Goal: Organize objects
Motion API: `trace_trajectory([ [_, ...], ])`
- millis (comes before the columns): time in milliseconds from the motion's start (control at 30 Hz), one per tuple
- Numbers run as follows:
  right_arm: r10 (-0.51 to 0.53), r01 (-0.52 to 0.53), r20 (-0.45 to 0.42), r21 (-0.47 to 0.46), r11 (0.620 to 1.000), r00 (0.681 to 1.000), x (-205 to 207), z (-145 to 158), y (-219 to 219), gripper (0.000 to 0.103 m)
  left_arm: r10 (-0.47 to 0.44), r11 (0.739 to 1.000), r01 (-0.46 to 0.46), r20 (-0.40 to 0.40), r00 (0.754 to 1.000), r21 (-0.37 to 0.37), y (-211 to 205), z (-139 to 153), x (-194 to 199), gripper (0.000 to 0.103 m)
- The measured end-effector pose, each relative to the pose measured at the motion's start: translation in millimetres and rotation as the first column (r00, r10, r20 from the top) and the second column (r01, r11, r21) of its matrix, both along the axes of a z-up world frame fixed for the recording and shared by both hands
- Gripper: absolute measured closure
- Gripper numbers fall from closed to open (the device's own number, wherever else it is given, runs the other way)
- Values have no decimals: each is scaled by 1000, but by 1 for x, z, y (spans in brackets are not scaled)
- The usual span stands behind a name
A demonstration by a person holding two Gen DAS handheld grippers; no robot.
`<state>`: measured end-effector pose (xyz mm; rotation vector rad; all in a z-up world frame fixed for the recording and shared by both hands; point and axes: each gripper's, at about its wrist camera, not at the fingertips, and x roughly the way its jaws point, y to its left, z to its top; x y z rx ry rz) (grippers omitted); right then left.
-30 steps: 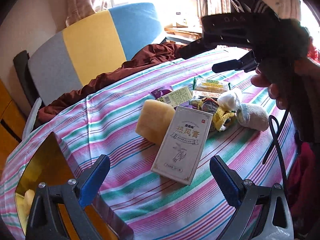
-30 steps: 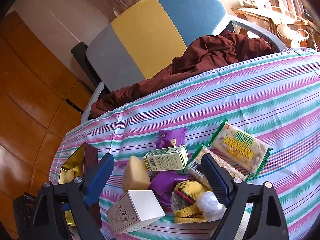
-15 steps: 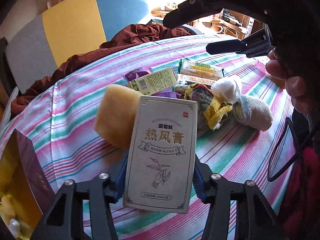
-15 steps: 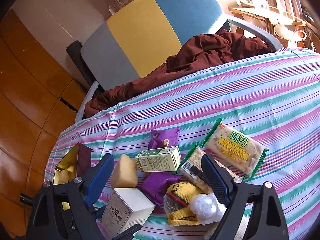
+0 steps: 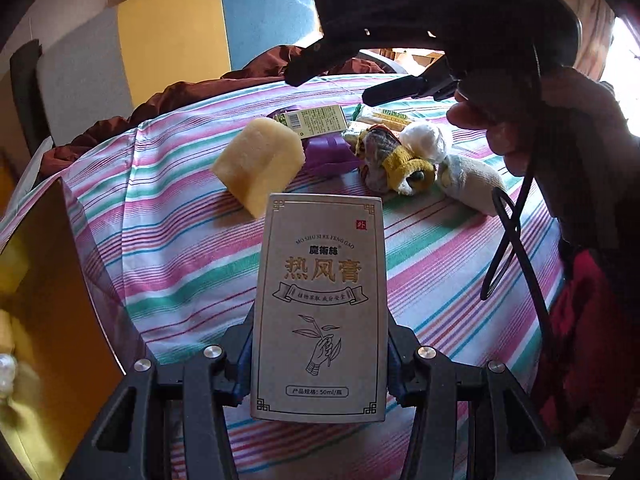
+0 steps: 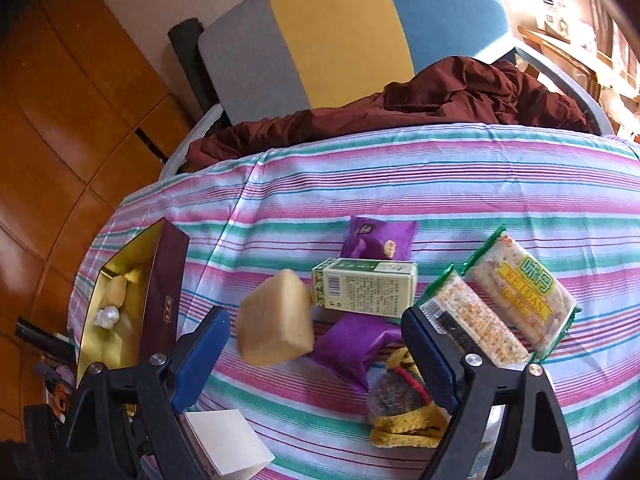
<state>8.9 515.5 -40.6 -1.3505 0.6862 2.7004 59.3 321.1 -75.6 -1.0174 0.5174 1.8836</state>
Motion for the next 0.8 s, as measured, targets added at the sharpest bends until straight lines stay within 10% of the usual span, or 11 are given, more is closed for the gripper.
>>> trace_trajectory([
  [533, 219, -259, 172, 261, 930, 961, -47, -33, -81, 16, 26, 1000, -26, 52, 998, 0, -12, -14, 3, 52],
  [667, 220, -272, 187, 329, 904, 957, -50, -41, -86, 41, 30, 1000, -31, 52, 998, 2, -11, -15, 6, 51],
  [800, 230, -269, 162, 296, 916, 960, -46, -37, -79, 44, 36, 999, -36, 60, 998, 5, -13, -13, 9, 52],
])
